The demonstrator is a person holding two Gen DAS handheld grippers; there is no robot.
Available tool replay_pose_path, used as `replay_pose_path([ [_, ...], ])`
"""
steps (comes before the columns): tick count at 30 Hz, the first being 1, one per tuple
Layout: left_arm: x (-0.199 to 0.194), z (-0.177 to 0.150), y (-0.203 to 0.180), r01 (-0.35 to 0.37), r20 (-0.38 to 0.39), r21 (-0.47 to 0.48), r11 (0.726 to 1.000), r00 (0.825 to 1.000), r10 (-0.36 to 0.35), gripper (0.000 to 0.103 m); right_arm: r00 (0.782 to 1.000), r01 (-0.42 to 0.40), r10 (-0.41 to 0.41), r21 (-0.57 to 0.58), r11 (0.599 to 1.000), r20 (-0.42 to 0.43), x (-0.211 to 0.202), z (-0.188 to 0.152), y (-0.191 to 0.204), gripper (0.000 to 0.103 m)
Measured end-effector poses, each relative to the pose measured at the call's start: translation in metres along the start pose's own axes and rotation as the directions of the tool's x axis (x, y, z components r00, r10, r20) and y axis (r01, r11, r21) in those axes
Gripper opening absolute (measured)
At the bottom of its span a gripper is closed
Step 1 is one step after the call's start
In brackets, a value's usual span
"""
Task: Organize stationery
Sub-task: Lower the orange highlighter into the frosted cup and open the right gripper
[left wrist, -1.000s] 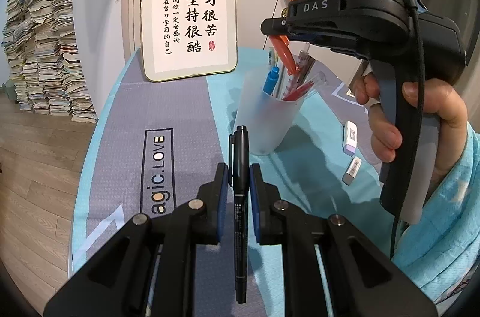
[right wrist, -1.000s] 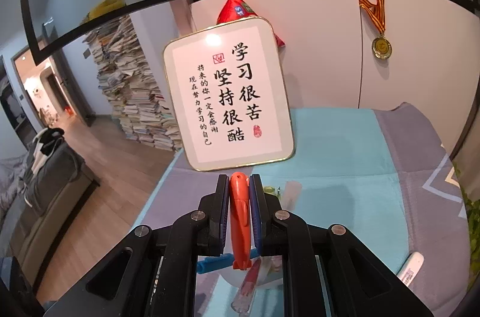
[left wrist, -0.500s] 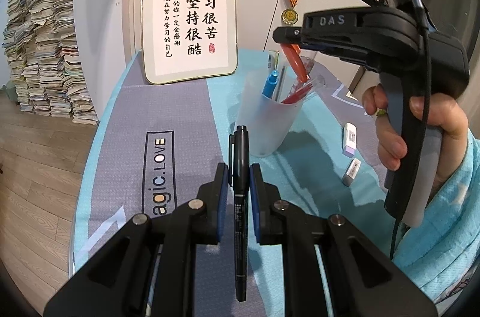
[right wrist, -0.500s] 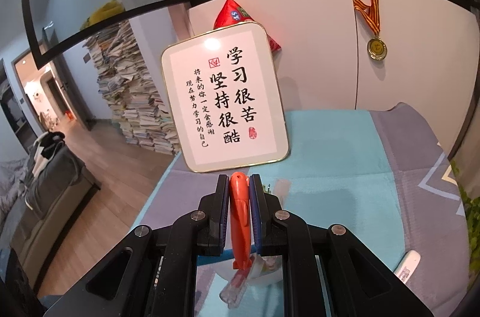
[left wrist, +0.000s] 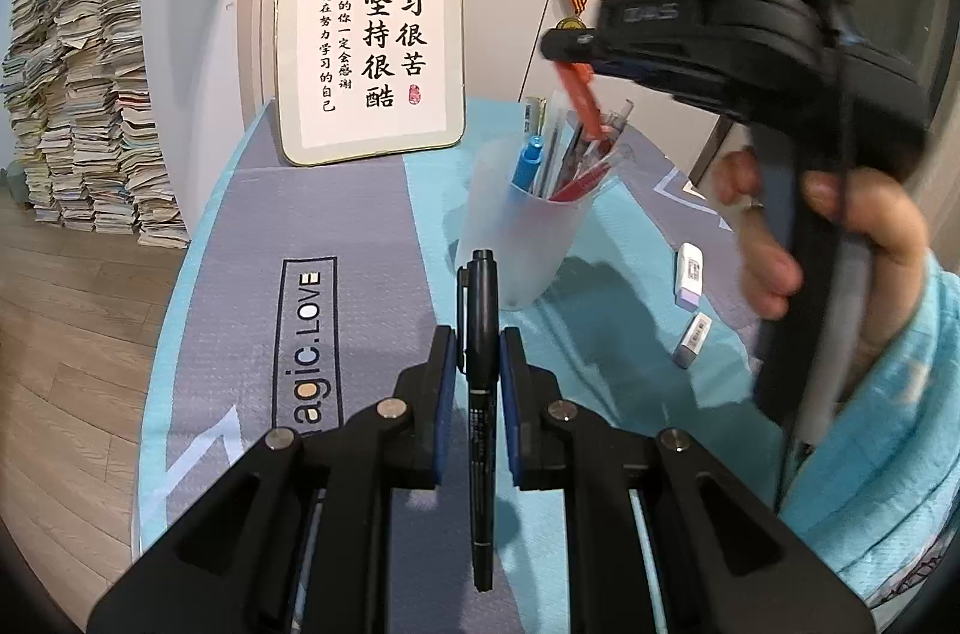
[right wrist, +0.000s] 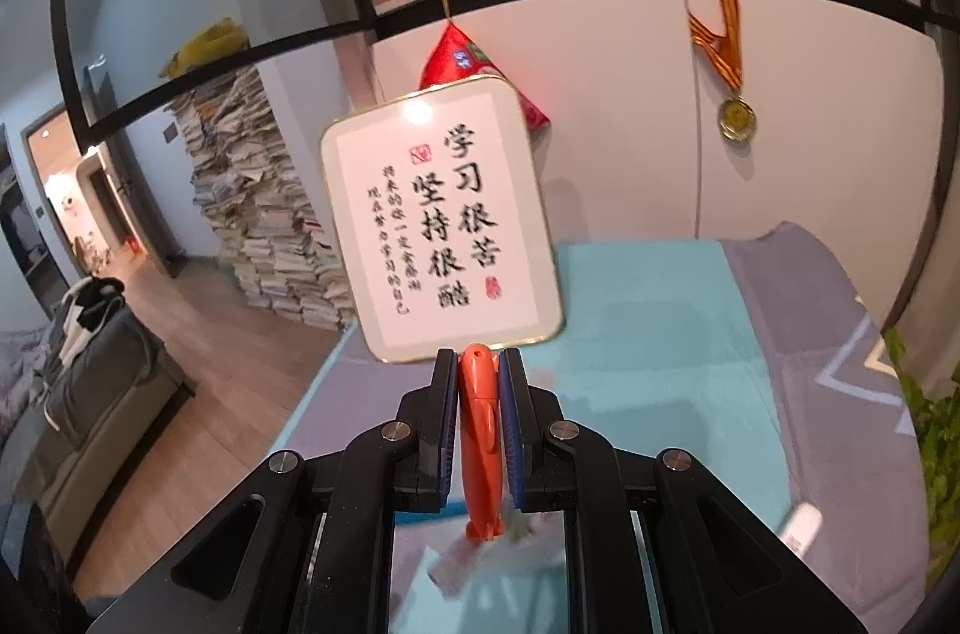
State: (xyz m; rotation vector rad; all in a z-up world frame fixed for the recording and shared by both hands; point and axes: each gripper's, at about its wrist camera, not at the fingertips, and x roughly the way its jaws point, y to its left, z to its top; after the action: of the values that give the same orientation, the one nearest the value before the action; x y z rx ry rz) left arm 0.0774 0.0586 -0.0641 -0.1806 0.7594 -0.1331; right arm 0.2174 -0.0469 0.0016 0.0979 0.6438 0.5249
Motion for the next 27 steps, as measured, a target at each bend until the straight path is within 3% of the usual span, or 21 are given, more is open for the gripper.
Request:
replay_pose_path([
  [6, -0.001, 0.000, 0.008, -0.020, 0.003, -0.020, 1.000, 1.000, 0.020, 0.012, 0.998, -0.027, 0.028, 0.031, 0.999, -0.055, 0.020, -0.010, -0.001, 0.015],
  [19, 0.004, -0.002, 0.003, -0.002, -0.012, -0.015, 1.000, 1.000, 0.002, 0.012, 0.999, -0.024, 0.026, 0.035, 0.999, -0.048, 0.001, -0.021, -0.011, 0.015],
  [27, 0.003, -0.002, 0.002, -0.009, -0.010, -0.015, 1.000, 1.000, 0.009, 0.012, 0.999, -0.002, 0.003, 0.015, 1.000, -0.052, 0.023, -0.022, -0.008, 0.015],
])
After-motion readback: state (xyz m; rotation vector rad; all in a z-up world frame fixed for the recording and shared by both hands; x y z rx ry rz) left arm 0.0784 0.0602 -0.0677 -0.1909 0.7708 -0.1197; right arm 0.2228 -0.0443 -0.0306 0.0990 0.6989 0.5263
